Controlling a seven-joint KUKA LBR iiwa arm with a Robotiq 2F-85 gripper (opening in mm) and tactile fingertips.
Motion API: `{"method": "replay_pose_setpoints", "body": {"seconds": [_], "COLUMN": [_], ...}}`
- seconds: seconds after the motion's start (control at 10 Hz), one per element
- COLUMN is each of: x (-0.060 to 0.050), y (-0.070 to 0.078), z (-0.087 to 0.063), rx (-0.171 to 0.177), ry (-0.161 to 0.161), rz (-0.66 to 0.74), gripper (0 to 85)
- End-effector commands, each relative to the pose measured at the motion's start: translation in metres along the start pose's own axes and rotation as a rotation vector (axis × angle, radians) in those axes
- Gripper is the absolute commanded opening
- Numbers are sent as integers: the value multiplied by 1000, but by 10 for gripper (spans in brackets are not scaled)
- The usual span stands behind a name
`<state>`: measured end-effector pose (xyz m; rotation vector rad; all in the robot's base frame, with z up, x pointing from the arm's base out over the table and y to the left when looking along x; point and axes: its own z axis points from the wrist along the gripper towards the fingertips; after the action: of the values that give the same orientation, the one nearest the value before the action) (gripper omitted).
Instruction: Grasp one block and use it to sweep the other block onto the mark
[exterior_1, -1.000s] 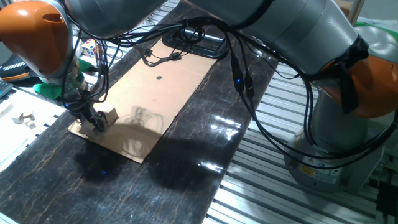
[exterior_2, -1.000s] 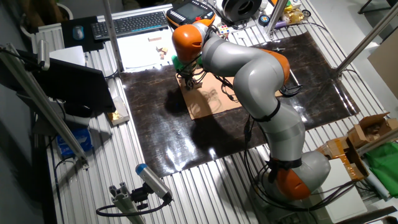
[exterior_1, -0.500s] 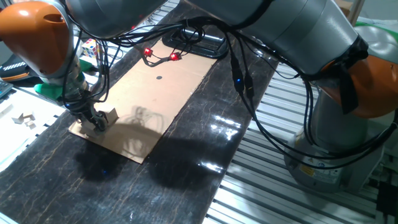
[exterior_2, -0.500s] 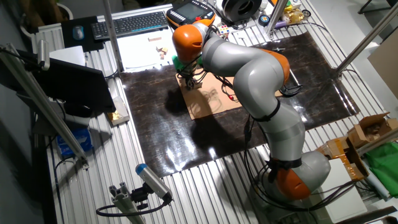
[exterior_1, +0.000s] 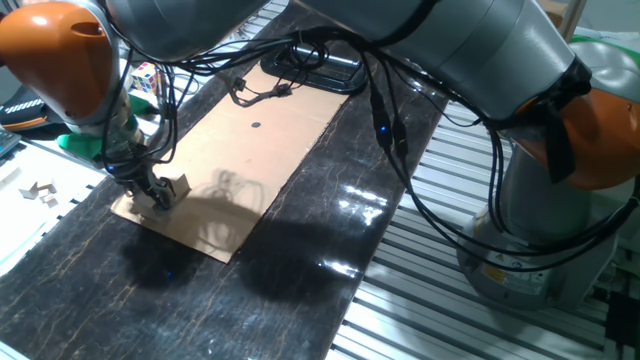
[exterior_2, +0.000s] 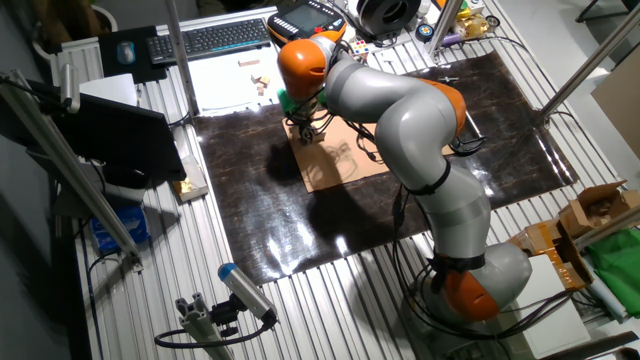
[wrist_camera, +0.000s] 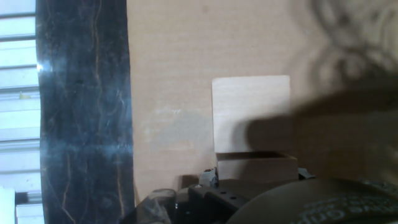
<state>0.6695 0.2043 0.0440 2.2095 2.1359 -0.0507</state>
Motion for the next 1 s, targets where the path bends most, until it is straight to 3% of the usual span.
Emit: {"method": "replay_pose_setpoints", "body": {"seconds": [0.0, 0.9], "x": [-1, -8], "y": [0, 0], "z": [0, 1], "rx": [0, -2], "ry": [0, -8], "rz": [0, 3], "gripper": [7, 7]}}
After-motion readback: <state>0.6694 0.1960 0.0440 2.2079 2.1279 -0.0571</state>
